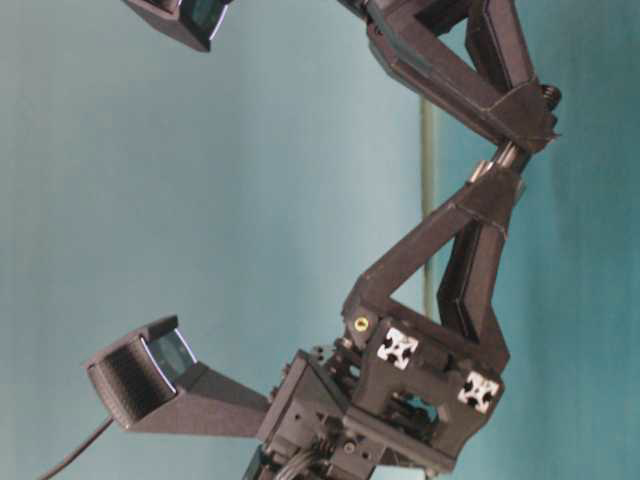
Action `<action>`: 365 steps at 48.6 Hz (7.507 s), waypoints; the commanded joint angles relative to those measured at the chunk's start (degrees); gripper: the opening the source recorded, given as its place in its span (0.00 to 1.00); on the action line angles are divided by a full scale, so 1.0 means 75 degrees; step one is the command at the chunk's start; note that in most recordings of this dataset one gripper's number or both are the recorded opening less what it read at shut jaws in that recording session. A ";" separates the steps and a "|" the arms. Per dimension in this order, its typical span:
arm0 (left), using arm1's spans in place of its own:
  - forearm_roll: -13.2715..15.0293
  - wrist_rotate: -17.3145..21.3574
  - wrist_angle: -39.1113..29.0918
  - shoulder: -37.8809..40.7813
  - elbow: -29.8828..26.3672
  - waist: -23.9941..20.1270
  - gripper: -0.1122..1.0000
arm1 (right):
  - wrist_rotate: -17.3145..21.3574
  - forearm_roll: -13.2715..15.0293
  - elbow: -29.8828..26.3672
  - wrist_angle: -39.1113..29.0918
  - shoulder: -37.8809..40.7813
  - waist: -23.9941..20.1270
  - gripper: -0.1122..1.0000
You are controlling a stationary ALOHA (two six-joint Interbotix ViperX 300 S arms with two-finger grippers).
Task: Insert the washer onto the shaft with both hands.
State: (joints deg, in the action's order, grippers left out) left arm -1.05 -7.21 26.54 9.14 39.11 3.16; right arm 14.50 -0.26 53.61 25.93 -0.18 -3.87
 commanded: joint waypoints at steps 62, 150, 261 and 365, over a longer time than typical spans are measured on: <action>-0.0023 0.0012 -0.0504 -0.0105 -0.0375 -0.0117 0.70 | -0.0012 0.0000 -0.0152 0.0000 -0.0070 0.0012 0.10; -0.0023 0.0012 -0.3270 -0.3527 0.2086 0.0059 0.91 | -0.0023 0.0012 -0.0164 -0.0305 -0.0035 -0.0023 0.10; -0.0023 0.0012 -0.3270 -0.3469 0.2039 0.0059 0.91 | -0.0023 0.0012 -0.0164 -0.0305 -0.0023 -0.0023 0.10; -0.0023 0.0012 -0.3270 -0.3457 0.1992 0.0059 0.91 | -0.0012 0.0012 -0.0164 -0.0305 0.0023 -0.0023 0.10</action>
State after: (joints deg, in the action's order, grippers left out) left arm -1.14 -7.03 1.85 -16.52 55.11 3.52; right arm 14.50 -0.18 53.35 23.29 0.35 -3.87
